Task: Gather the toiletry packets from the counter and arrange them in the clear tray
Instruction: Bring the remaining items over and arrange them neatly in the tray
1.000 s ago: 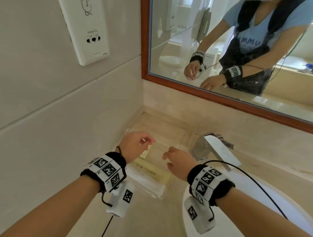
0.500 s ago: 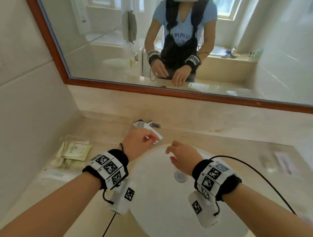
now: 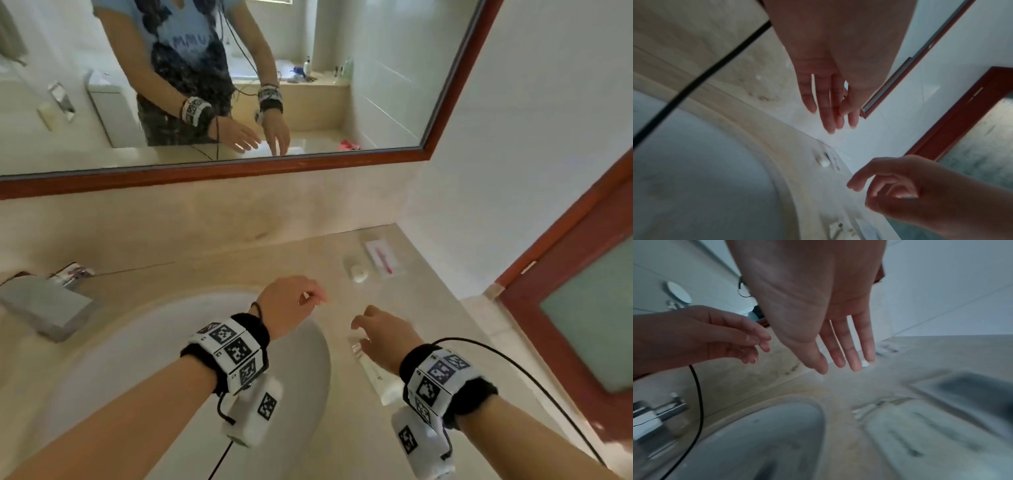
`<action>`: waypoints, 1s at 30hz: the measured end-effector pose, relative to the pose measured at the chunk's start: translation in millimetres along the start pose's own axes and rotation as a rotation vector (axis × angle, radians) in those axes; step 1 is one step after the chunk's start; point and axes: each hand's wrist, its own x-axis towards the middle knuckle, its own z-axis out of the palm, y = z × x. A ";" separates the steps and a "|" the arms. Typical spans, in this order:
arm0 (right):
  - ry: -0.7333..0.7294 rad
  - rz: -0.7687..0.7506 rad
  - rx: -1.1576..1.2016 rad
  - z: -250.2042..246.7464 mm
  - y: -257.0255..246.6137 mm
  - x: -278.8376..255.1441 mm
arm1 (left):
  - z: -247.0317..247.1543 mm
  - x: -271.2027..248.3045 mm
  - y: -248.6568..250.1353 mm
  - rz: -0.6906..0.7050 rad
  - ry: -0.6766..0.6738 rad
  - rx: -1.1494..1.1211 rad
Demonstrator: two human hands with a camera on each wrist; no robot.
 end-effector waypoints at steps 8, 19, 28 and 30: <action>-0.108 0.206 0.040 30.1 95.6 -21.6 | 96.6 59.9 26.5 0.089 -0.321 0.210; -0.044 0.260 0.125 51.4 125.3 -2.4 | 141.3 71.6 27.3 0.212 -0.729 0.646; -0.055 0.239 0.074 52.6 125.1 10.6 | 138.9 77.4 26.3 0.099 -0.614 0.739; -0.060 0.249 0.045 52.1 124.2 13.7 | 133.7 77.8 25.8 0.026 -0.550 0.657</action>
